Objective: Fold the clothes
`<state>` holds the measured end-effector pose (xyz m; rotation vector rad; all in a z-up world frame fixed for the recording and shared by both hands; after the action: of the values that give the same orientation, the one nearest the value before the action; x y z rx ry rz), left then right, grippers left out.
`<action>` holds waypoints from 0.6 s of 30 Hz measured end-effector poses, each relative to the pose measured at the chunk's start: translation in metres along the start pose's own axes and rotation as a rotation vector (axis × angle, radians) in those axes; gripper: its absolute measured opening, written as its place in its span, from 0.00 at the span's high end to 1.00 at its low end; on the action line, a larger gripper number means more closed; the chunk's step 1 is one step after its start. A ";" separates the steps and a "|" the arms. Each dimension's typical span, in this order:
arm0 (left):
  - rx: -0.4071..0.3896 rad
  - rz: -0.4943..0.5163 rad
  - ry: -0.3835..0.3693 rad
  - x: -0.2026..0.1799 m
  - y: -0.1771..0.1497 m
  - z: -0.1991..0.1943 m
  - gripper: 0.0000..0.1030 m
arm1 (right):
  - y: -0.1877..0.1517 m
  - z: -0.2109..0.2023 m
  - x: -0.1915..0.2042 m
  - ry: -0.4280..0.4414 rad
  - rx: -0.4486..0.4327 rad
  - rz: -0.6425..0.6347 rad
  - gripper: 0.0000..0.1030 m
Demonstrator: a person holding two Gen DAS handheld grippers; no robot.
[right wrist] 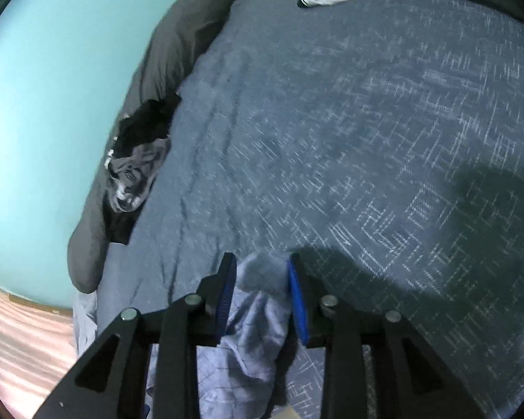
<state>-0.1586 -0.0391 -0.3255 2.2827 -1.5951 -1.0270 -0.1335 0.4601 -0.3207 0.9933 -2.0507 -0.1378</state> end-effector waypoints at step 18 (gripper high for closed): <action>-0.019 0.022 0.023 0.006 -0.003 -0.005 0.00 | -0.060 0.043 0.154 0.202 0.259 -0.545 0.48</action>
<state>-0.1521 -0.0440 -0.3256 2.2517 -1.5913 -1.0024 -0.1810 0.3021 -0.2761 1.6433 -1.5983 -0.0517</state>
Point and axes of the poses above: each gripper's, at about its wrist camera, not at the fingertips, and z roughly the way its jaws point, x to its left, y to its top, the point moved 1 cm from there along z, roughly the way its jaws point, and after that the axes turned 8 degrees about -z, right-handed, at the moved point
